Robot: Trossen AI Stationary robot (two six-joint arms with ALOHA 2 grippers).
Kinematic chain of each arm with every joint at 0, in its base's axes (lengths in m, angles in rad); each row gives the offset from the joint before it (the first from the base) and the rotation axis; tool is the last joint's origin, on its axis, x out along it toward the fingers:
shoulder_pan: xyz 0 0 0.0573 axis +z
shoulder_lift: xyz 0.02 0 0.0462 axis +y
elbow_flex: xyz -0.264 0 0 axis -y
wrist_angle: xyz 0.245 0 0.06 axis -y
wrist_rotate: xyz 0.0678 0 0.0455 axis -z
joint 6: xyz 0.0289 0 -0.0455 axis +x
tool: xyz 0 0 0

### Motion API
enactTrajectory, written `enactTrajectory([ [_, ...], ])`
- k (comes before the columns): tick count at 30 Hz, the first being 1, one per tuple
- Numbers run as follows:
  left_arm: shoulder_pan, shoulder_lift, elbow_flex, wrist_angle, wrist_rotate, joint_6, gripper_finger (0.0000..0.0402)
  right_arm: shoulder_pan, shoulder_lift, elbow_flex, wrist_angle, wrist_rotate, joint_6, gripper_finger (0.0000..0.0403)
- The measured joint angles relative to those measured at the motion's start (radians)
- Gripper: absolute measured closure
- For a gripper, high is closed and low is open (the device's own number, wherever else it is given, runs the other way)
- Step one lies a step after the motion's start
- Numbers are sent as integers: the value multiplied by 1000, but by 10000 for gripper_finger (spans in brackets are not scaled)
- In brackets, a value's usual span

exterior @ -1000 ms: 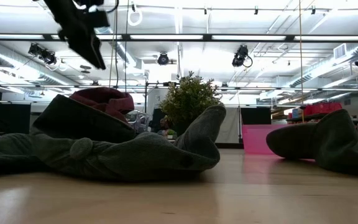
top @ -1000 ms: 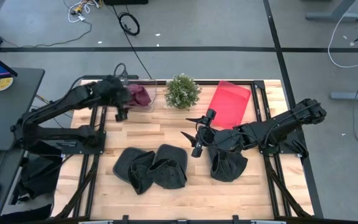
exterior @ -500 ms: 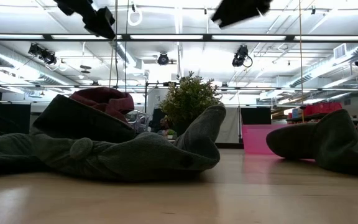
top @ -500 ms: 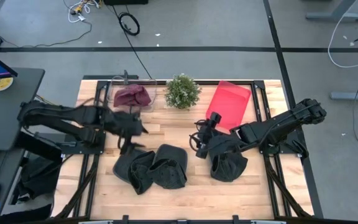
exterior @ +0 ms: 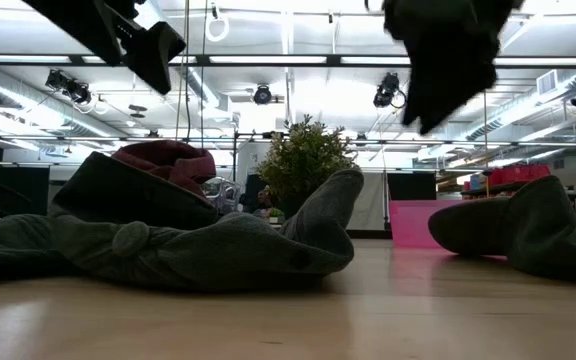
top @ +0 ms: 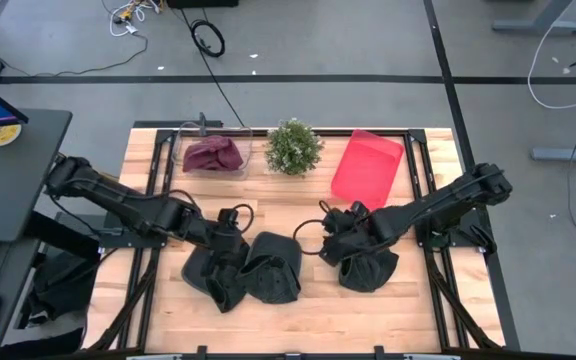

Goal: Pick & Place hat
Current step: Put the right black cap into the red bin

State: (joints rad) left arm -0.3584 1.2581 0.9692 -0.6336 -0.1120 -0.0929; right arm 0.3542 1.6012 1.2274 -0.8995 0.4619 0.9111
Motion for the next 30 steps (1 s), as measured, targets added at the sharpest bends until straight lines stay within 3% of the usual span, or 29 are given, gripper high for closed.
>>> enactTrajectory([
  [6,0,11,0,-17,-3,2,106,4,125,0,-96,-128,196,166],
  [11,0,11,0,-30,-8,11,106,36,190,0,-78,-225,284,170],
  [19,2,11,0,-30,-53,53,106,52,199,-4,-68,-196,391,170],
  [26,2,10,0,-30,-60,52,106,30,199,-111,49,-219,402,172],
  [30,2,10,0,-31,-60,53,106,33,199,-131,38,-219,429,211],
])
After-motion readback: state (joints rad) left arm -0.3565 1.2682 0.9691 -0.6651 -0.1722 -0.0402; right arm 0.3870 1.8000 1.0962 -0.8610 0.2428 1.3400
